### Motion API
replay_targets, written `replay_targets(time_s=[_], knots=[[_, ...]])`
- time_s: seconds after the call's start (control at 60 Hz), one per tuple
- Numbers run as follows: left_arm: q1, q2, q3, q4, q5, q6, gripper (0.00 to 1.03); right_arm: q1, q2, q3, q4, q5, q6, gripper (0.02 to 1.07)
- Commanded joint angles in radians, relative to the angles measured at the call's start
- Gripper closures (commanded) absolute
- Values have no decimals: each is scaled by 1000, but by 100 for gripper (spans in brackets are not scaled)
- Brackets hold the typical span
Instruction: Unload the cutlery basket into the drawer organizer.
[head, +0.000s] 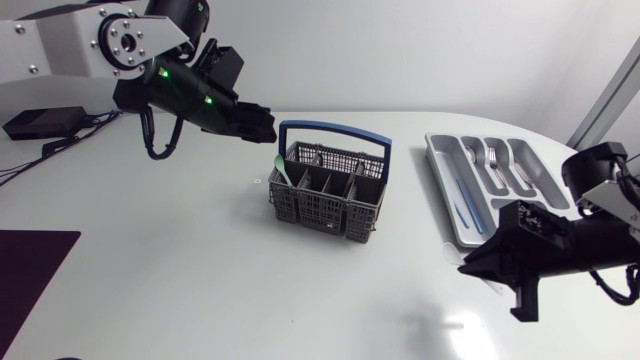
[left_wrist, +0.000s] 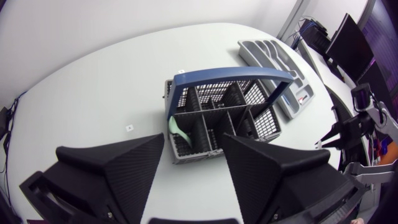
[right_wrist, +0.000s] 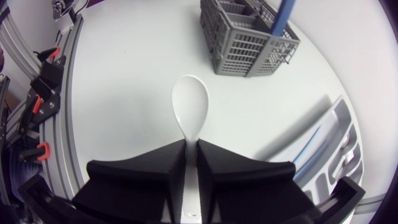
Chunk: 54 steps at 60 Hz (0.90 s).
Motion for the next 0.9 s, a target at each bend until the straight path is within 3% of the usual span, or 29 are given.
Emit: replay_targets(time_s=[0.0,0.367,0.583,0.883], knots=[[18,24,-30,13,-1,46,37,-112,98,79,-39,-17,-188,102],[24,22,-78,41,-3,97,37,-401,488,403,-70,43,-569,102],[19,25,-93,66,-6,112,39,-433,667,536,-30,175,-656,102],[-2,25,-118,86,-21,142,39,-418,788,549,142,290,-675,98]])
